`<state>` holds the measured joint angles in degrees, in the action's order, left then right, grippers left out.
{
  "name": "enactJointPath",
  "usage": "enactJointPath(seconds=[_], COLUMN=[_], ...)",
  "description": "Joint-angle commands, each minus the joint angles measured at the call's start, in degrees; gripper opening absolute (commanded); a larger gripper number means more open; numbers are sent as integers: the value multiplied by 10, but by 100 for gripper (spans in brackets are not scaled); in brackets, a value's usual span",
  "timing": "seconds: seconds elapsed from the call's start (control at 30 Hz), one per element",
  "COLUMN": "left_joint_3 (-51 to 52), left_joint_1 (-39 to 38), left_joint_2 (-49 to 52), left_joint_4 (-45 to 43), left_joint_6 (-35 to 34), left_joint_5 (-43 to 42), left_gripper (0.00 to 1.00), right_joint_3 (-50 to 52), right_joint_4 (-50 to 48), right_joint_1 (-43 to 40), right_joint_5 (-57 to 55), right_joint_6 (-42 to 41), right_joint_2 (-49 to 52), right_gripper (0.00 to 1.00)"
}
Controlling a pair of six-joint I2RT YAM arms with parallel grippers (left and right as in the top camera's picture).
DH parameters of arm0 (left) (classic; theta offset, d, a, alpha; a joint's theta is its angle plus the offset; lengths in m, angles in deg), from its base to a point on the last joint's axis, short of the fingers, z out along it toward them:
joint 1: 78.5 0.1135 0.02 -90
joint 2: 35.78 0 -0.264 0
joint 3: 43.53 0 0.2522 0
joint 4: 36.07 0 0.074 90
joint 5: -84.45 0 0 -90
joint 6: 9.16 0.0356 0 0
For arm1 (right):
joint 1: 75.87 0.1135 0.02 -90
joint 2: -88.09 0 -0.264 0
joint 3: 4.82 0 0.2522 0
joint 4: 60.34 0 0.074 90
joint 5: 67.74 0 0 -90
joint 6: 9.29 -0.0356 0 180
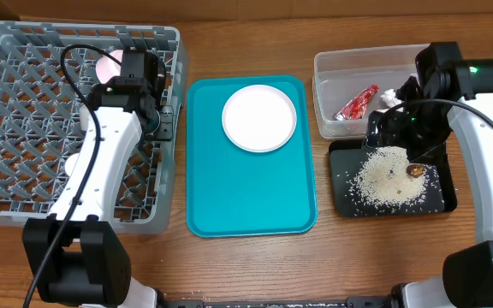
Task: Sort waste into correct bins and load items into the dishwasher
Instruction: 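Carry the second chopstick into the dish rack and release it, then grasp the rim of the white plate with the left gripper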
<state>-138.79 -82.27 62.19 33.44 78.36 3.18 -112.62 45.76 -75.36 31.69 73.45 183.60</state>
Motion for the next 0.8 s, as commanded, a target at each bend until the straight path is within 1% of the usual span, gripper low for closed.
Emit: enactJointPath(seconds=[0.0,0.13,0.2,0.27,0.37,0.47,0.53,0.63,0.77], left_joint_3=[-24,-28,-27,-25,-23,-22,-22,-22,-22], left_joint_1=[-15,-47,-75,-106,-155,-201,-227,-261,-282], left_joint_2=[-24,-35,-32,-28,-16,7,28,73,127], left_joint_4=[-2,-16,-29,-42,-70,-106,-129,-166,-178], left_joint_6=[12,17,32,43,70,79,79,81,81], left_joint_5=[-68,-156,-178,-176,-169,-143,-124,-121,-121], left_gripper=[59,62,62,63,66,74,75,77,77], right_joint_3=[-2,-2,-2,-2,-2,-2,-2,-2,-2], right_joint_4=[-2,-2,0,2,4,6,8,9,8], right_joint_1=[1,1,1,1,1,1,1,1,1], right_joint_5=[-4,-4,-4,-4,-5,-9,-9,-11,-11], right_joint_6=[1,1,1,1,-1,-3,-3,-3,-3], right_joint_2=[-20,-20,-20,-20,-20,-20,-20,-20,-20], right_gripper=[100,100,100,100,100,100,100,100,100])
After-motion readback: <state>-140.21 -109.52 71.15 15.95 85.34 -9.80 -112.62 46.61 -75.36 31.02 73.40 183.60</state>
